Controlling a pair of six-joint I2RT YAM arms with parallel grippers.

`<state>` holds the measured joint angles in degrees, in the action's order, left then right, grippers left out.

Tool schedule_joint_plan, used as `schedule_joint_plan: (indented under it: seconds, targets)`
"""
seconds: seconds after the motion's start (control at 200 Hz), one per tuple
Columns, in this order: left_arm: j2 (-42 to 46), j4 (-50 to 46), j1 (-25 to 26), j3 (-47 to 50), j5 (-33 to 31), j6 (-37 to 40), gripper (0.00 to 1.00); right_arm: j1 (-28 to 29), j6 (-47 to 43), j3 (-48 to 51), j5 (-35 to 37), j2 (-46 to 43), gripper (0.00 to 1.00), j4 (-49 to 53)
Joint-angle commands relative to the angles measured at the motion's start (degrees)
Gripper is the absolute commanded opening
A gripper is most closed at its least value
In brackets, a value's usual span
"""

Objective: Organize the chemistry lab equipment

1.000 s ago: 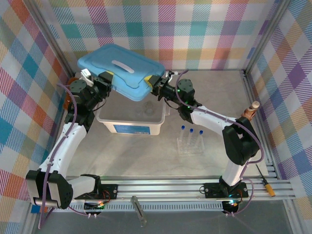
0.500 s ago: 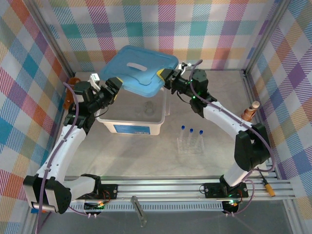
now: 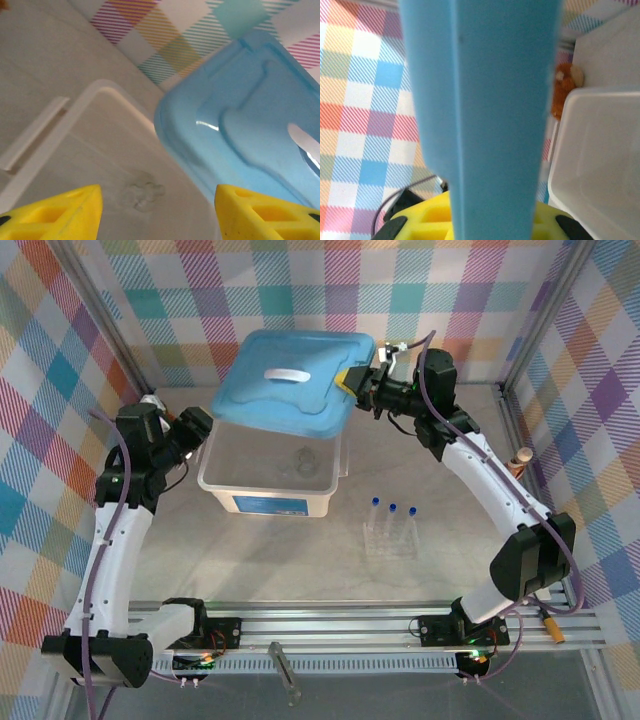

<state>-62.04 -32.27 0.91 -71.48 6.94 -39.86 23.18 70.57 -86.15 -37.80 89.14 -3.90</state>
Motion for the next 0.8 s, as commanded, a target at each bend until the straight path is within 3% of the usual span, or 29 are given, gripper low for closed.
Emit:
schedule_joint_plan:
  seconds: [0.0, 0.325, 0.79]
  targets:
    - [-1.09, -4.77, -4.03, -0.89, -0.01, 1.76, 0.6, -0.44, -4.64, -4.34, -7.84, 1.87, 0.0, 4.95]
    - [-3.17, 0.34, -14.88, 6.82, 9.04, -4.28, 0.55, -0.28, -1.94, -1.76, -13.9, 6.03, 0.0, 2.28]
    - [-4.48, 6.77, -16.84, 12.06, 8.62, -7.34, 0.54, 2.52, 2.01, -1.87, -14.49, 11.75, 0.0, -4.51]
